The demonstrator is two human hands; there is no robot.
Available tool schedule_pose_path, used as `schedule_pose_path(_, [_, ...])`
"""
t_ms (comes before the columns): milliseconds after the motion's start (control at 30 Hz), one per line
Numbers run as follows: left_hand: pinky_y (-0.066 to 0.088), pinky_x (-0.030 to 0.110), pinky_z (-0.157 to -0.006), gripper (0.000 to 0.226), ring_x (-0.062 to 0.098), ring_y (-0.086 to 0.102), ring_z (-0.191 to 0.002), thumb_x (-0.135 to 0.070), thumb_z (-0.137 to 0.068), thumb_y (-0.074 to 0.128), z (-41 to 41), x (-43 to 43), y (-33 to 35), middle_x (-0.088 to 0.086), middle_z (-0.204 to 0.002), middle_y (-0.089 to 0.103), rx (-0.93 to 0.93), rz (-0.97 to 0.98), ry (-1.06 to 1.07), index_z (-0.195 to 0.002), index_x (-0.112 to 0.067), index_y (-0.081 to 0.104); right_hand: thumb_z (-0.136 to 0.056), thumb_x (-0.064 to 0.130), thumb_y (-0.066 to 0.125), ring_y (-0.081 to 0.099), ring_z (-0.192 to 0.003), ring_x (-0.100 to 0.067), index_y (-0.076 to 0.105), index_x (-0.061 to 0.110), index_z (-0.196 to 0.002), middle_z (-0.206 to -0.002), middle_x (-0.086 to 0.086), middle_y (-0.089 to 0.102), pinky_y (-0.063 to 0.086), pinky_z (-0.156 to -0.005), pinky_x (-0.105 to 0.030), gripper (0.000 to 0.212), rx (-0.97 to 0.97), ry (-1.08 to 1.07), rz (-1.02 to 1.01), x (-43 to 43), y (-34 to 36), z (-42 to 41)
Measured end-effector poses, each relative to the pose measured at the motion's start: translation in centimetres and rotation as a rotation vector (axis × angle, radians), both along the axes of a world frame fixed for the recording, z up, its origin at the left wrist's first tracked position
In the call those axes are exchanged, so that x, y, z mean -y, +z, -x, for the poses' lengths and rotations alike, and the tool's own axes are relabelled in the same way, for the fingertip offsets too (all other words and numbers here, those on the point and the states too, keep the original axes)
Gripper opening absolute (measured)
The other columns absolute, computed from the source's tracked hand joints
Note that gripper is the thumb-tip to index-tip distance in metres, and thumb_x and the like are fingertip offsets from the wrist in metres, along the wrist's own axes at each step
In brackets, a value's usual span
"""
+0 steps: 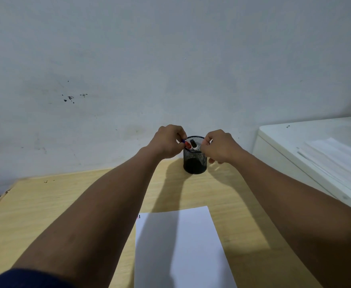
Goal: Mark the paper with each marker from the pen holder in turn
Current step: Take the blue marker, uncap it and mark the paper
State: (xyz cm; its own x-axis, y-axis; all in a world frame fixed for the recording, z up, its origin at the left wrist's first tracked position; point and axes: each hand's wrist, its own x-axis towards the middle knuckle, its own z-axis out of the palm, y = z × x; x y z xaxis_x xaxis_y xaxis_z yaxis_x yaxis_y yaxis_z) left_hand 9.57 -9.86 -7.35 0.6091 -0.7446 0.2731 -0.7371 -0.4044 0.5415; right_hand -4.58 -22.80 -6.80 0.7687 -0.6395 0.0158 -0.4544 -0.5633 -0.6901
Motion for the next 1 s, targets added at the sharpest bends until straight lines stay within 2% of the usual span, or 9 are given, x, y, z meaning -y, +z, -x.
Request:
schedule_pose_path(133, [0.055, 0.033, -0.078, 0.008, 0.023, 0.069, -0.085, -0.016, -0.085, 0.076, 0.1, 0.2, -0.2, 0.005, -0.089, 0.077, 0.048, 0.027, 0.046, -0.093, -0.015, 0.076, -0.086, 0.016, 0.058, 0.080, -0.068, -0.027, 0.070, -0.002, -0.104, -0.093, -0.020, 0.079, 0.054, -0.053, -0.031, 0.028, -0.003, -0.003, -0.012, -0.4, 0.1, 0.1])
schedule_pose_path(267, [0.048, 0.025, -0.071, 0.007, -0.001, 0.059, -0.063, -0.015, -0.089, 0.064, 0.8, -0.7, 1.4, -0.012, -0.068, 0.069, 0.057, 0.159, 0.103, -0.089, -0.015, 0.071, -0.087, 0.016, 0.061, 0.075, -0.059, -0.023, 0.072, -0.002, -0.101, -0.088, -0.020, 0.080, 0.050, -0.048, -0.025, 0.025, 0.009, -0.013, -0.065, -0.8, 0.7, 0.3])
schedule_pose_path(333, [0.047, 0.024, -0.067, 0.007, 0.001, 0.062, -0.064, -0.017, -0.088, 0.065, 1.2, -1.9, 2.7, -0.011, -0.067, 0.069, 0.026, 0.227, 0.131, -0.089, -0.015, 0.071, -0.089, 0.020, 0.064, 0.070, -0.057, -0.020, 0.072, -0.001, -0.099, -0.089, -0.018, 0.081, 0.050, -0.050, -0.025, 0.024, 0.024, -0.004, -0.147, -1.5, 1.3, 0.4])
schedule_pose_path(467, [0.061, 0.033, -0.070, 0.010, 0.019, 0.076, -0.074, -0.021, -0.087, 0.067, 2.3, -5.1, 5.2, 0.004, -0.079, 0.078, -0.115, 0.364, 0.147, -0.089, -0.012, 0.069, -0.093, 0.047, 0.066, 0.066, -0.058, -0.020, 0.069, 0.007, -0.100, -0.084, -0.011, 0.074, 0.046, -0.050, -0.025, 0.040, 0.068, 0.054, -0.499, -4.4, 2.4, 0.5])
schedule_pose_path(600, [0.061, 0.035, -0.067, 0.011, 0.026, 0.076, -0.069, -0.011, -0.092, 0.064, 4.0, -9.3, 6.7, 0.013, -0.078, 0.074, -0.400, 0.520, 0.091, -0.090, -0.001, 0.064, -0.092, 0.066, 0.057, 0.066, -0.055, -0.020, 0.064, -0.001, -0.111, -0.091, -0.015, 0.074, 0.043, -0.046, -0.024, 0.070, 0.244, 0.054, -0.956, -8.5, 3.2, 0.1])
schedule_pose_path(667, [0.059, 0.032, -0.065, 0.007, 0.027, 0.074, -0.066, -0.006, -0.093, 0.063, 4.9, -11.4, 6.6, 0.015, -0.076, 0.071, -0.526, 0.559, 0.064, -0.089, 0.000, 0.063, -0.095, 0.060, 0.057, 0.058, -0.046, -0.014, 0.064, 0.003, -0.103, -0.080, -0.011, 0.070, 0.036, -0.042, -0.021, 0.059, 0.409, -0.007, -1.137, -10.6, 3.2, -0.3])
schedule_pose_path(767, [0.061, 0.033, -0.070, 0.008, 0.028, 0.073, -0.069, -0.008, -0.092, 0.069, 5.6, -14.4, 5.0, 0.015, -0.077, 0.072, -0.633, 0.570, 0.059, -0.091, 0.000, 0.067, -0.101, 0.043, 0.058, 0.050, -0.036, -0.009, 0.060, 0.012, -0.090, -0.066, -0.006, 0.062, 0.030, -0.037, -0.017, 0.034, 0.562, -0.025, -1.229, -13.1, 2.8, -0.8])
schedule_pose_path(833, [0.063, 0.033, -0.076, 0.015, 0.025, 0.074, -0.070, -0.014, -0.091, 0.075, 5.8, -16.0, 3.6, 0.011, -0.078, 0.072, -0.669, 0.567, 0.070, -0.094, 0.000, 0.071, -0.101, 0.037, 0.060, 0.053, -0.035, -0.010, 0.060, 0.011, -0.089, -0.062, -0.006, 0.062, 0.033, -0.035, -0.017, 0.029, 0.581, -0.003, -1.220, -14.4, 2.1, -0.8])
schedule_pose_path(1000, [0.062, 0.026, -0.074, 0.017, 0.022, 0.072, -0.065, -0.017, -0.093, 0.072, 5.9, -18.6, 0.2, 0.008, -0.071, 0.065, -0.834, 0.614, 0.122, -0.085, -0.001, 0.073, -0.102, 0.030, 0.062, 0.063, -0.041, -0.010, 0.060, 0.010, -0.089, -0.052, -0.003, 0.062, 0.044, -0.039, -0.018, 0.024, 0.564, 0.112, -1.157, -15.2, -0.2, -0.3])
